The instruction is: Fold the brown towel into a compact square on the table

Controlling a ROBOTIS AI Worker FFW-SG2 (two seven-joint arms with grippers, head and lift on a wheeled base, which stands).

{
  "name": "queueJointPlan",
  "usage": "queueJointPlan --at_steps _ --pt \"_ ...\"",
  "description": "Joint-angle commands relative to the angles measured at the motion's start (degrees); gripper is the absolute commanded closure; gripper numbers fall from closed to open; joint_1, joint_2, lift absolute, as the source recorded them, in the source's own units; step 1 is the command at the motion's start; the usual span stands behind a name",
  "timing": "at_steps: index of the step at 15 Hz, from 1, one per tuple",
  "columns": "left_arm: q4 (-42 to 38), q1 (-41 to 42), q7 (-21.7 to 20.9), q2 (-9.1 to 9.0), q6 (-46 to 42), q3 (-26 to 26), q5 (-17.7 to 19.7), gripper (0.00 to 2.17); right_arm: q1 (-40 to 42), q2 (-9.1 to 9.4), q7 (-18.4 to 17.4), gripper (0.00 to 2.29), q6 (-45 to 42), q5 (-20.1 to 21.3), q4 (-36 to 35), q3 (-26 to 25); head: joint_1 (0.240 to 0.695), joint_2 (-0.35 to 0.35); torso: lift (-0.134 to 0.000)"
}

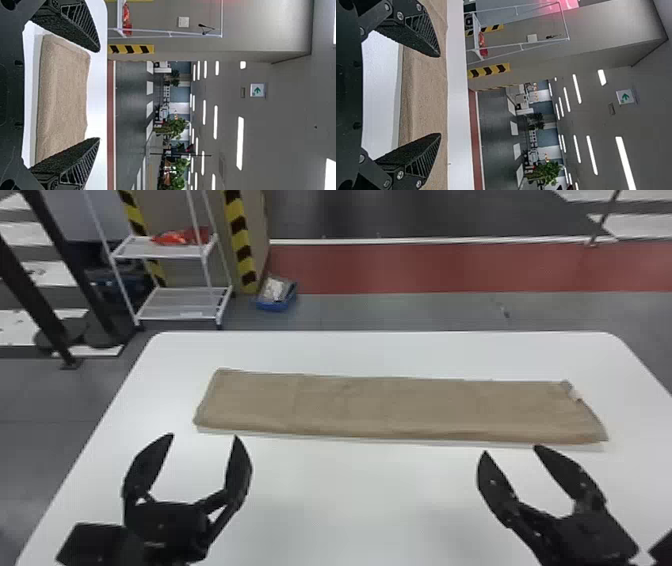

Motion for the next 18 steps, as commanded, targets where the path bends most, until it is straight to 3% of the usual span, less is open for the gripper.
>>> queueJointPlan --at_steps 1,18 --pt "0.0 -0.1 0.0 0.0 0.0 -0.2 -0.1 0.08 0.2 0.58 0.0 0.19 0.0 -0.1 -0.2 -0.1 0.695 0.037 -0.123" --pt "0.1 0.0 0.1 -0.09 0.2 -0.5 -0.4 0.08 0.4 0.58 0.0 0.19 -0.8 -1.3 0.4 -0.5 0.695 0.026 -0.123"
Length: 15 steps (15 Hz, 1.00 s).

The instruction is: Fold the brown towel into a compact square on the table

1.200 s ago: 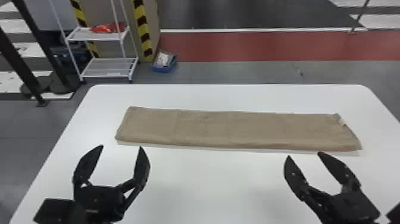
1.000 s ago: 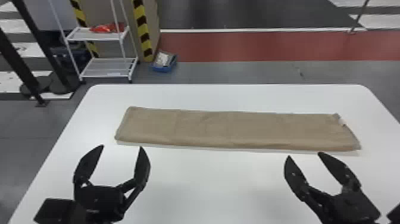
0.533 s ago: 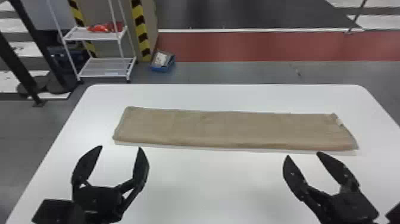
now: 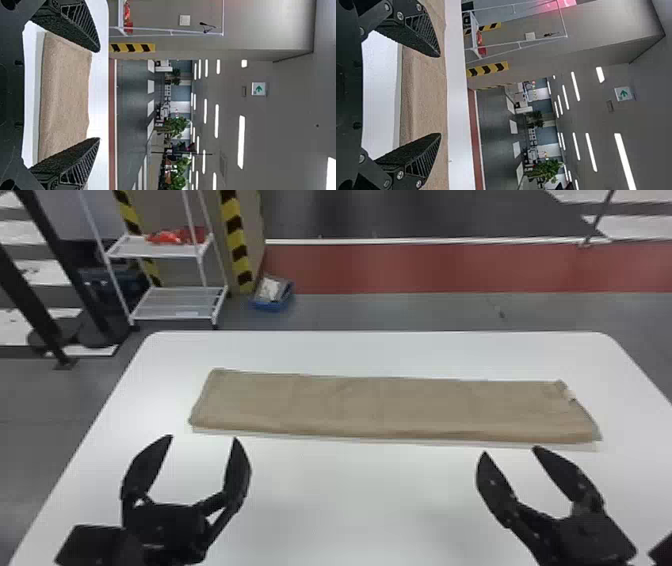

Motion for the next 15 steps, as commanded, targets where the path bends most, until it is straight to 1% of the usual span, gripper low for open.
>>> queueJointPlan --at_steps 1,6,8,11,13,15 --pt "-0.1 0.1 0.0 -0.01 0.0 -0.1 -0.1 0.08 0.0 0.58 0.0 0.19 -0.3 -0.3 0.1 -0.1 0.695 0.024 -0.123" --pt "0.1 -0.2 0.0 -0.01 0.4 -0.3 -0.2 0.08 0.0 0.58 -0.1 0.19 -0.3 -0.4 0.1 -0.4 0.695 0.017 -0.123" --pt "0.8 -1.9 -0.1 0.08 3.5 -0.3 -0.2 0.08 -0.4 0.58 -0.1 0.19 -0.3 -0.4 0.6 -0.5 0.695 0.014 -0.123" --pt "1.7 -4.5 -0.5 0.17 5.4 -0.3 -0.2 0.09 -3.1 0.58 -0.1 0.19 1.7 0.2 2.1 -0.9 0.695 0.011 -0.123" --pt "4.5 -7.7 -1.7 0.08 5.4 -0.3 0.7 0.08 -5.6 0.58 -0.3 0.19 2.4 1.1 3.2 -1.0 0.695 0.007 -0.123" --pt "9.2 -12.2 -1.8 0.08 5.4 -0.3 1.1 0.08 -9.8 0.58 -0.8 0.19 2.5 3.7 6.7 -1.0 0.695 0.002 -0.123"
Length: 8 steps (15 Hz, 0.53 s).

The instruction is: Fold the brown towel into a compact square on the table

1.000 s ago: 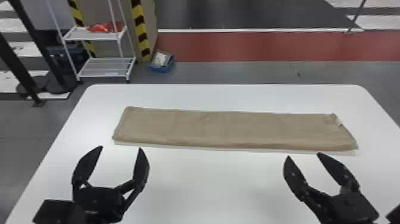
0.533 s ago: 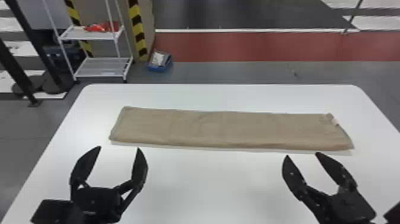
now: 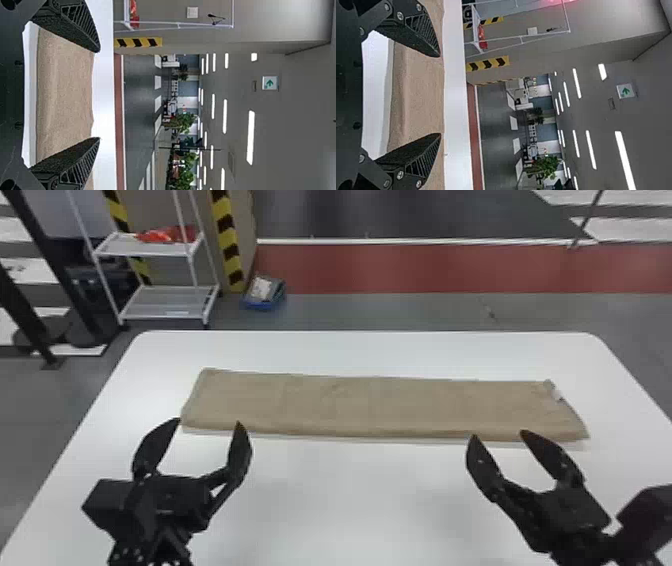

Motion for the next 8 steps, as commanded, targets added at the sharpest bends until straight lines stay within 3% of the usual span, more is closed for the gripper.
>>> queueJointPlan --at_steps 1,4,8 --pt "6.4 -6.2 -1.0 0.1 -0.2 0.3 1.6 0.08 -6.1 0.58 -0.1 0.19 0.1 3.2 5.1 -0.1 0.695 0.002 -0.123" --pt "13.4 -14.2 -3.1 0.45 3.7 2.1 5.1 0.09 -12.9 0.58 -0.1 0.19 0.3 5.2 11.4 -0.4 0.695 0.002 -0.123" --pt "20.5 -22.9 -6.5 0.71 12.2 4.8 5.7 0.15 -20.1 0.58 -0.1 0.19 1.2 7.5 18.1 0.0 0.695 0.026 -0.123"
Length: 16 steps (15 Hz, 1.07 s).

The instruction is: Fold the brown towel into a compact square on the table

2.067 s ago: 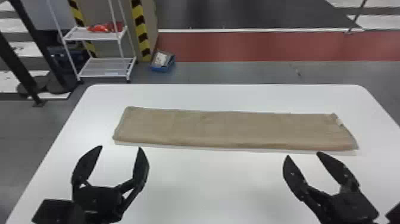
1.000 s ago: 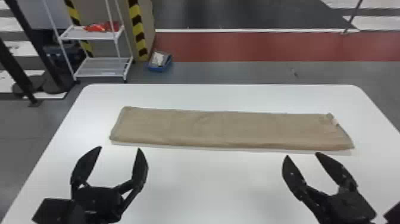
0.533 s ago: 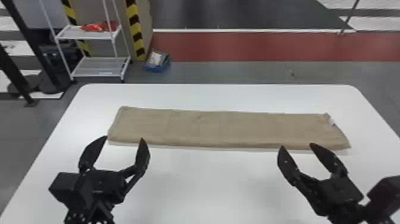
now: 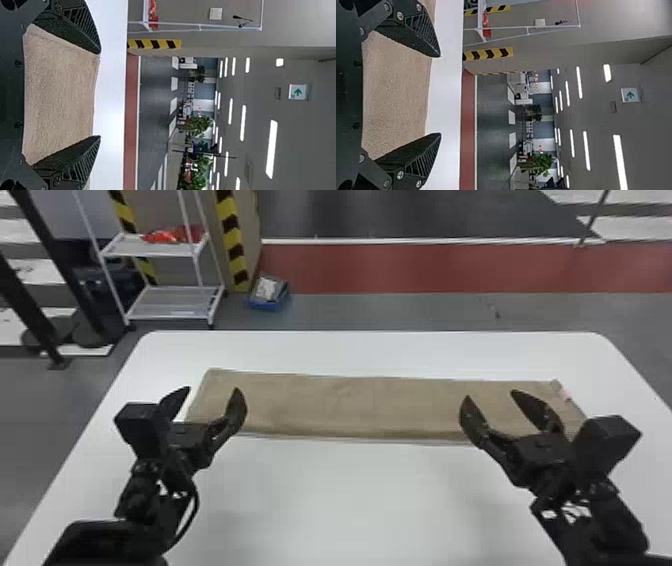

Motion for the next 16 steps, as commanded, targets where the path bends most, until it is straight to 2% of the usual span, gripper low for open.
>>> queueJointPlan --at_steps 1,5,7,9,11,16 --pt "3.8 -4.5 -1.5 0.16 4.2 1.7 0.1 0.15 -3.3 0.58 0.0 0.19 0.7 1.2 3.2 0.5 0.695 0.031 -0.123" --pt "10.0 -10.2 -2.5 1.92 4.2 1.8 -0.1 0.15 -8.9 0.58 0.4 0.19 2.8 2.4 9.2 1.7 0.695 0.062 -0.123" --pt "11.1 -11.2 -3.1 2.09 4.4 1.8 -0.1 0.15 -10.4 0.58 0.4 0.19 2.8 2.4 10.8 2.6 0.695 0.077 -0.123" --pt "13.4 -13.0 -3.6 2.88 8.6 1.9 -0.3 0.15 -12.7 0.58 0.3 0.19 2.8 3.5 14.0 3.4 0.695 0.085 -0.123" --pt "14.4 -13.7 -5.8 3.06 9.9 2.1 0.7 0.18 -13.5 0.58 0.2 0.19 2.6 3.6 15.4 3.9 0.695 0.096 -0.123" --pt "16.6 -16.3 -7.8 3.24 13.4 2.9 0.6 0.22 -13.6 0.58 0.1 0.19 2.8 4.0 15.8 4.3 0.695 0.11 -0.123"
